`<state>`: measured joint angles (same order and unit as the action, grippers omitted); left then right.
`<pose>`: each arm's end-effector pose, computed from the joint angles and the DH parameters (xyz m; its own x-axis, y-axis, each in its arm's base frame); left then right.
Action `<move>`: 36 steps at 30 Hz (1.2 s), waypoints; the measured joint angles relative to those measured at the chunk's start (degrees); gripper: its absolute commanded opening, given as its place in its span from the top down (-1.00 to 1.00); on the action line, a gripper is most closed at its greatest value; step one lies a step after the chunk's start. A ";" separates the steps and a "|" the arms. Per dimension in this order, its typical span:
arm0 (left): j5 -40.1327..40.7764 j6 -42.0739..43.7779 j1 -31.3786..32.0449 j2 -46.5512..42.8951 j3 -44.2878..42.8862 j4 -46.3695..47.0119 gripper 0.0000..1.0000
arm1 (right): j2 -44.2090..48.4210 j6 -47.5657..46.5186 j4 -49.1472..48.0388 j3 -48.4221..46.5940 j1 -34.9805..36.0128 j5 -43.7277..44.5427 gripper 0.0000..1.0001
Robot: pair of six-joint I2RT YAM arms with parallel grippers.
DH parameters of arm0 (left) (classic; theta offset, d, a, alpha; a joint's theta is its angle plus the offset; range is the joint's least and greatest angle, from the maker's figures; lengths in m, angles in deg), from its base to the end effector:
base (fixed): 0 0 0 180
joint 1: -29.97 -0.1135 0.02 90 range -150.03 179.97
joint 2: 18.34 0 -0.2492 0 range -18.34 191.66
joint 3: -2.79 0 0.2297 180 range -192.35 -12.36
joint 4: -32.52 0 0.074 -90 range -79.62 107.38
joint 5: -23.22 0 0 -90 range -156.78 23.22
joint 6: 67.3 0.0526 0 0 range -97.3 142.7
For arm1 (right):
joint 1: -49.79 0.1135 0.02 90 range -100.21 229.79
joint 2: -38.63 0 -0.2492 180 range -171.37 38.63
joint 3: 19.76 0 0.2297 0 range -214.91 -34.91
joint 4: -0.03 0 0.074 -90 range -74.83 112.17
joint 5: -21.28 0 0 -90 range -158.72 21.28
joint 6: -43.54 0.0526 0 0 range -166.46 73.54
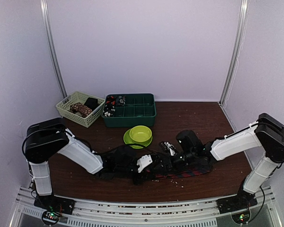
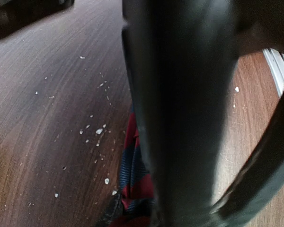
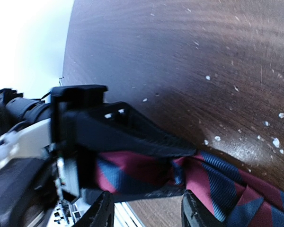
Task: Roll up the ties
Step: Roll the tie at the center of the board.
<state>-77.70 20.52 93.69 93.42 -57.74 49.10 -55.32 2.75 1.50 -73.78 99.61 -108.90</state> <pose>0.1503 -0.3268 0.0944 -0.2877 0.4982 -0.8179 0.9391 0.3142 -0.1389 0.1670 0.2503 0.1392 -0.9571 -0.2368 -0.1670 -0.2623 0.4630 0.8467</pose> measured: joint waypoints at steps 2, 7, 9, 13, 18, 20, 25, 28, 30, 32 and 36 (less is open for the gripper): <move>-0.04 0.11 0.00 0.00 0.00 0.00 0.42 | -1.68 1.44 -1.36 -0.02 0.22 -0.09 0.04; -0.48 0.15 -0.11 0.02 0.00 -0.17 0.42 | -3.80 3.87 -3.52 -0.44 0.63 -0.55 0.14; -0.76 0.17 -0.28 0.02 0.00 -0.26 0.42 | -4.26 4.79 -4.42 -0.55 0.68 -0.81 0.27; -0.98 0.15 -0.42 0.02 0.00 -0.35 0.42 | -4.63 6.21 -5.49 -0.96 0.85 -0.96 0.31; -1.01 0.17 -0.42 0.02 0.00 -0.35 0.42 | -4.79 9.44 -9.16 0.09 1.14 -0.98 0.21; -0.98 0.20 -0.42 0.02 0.00 -0.31 0.42 | -4.83 11.19 -12.33 1.01 1.33 -0.87 0.24; -0.98 0.22 -0.42 0.02 0.00 -0.28 0.41 | -5.88 14.78 -17.57 2.32 1.42 -0.48 0.40; -0.98 0.20 -0.42 0.02 0.00 -0.33 0.41 | -6.64 15.23 -18.10 2.29 1.29 -0.50 0.49; -0.98 0.20 -0.42 0.02 0.00 -0.33 0.39 | -6.91 14.97 -18.25 2.29 1.27 -0.59 0.53; -0.98 0.20 -0.42 0.02 0.00 -0.35 0.37 | -7.13 14.10 -18.29 2.25 1.20 -0.83 0.73; -0.96 0.24 -0.42 0.07 0.00 -0.48 0.20 | -8.02 12.26 -19.19 2.03 1.07 -1.44 1.00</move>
<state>-78.66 20.76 93.28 93.49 -57.74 48.62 -63.34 15.01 -17.69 -71.75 100.68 -110.34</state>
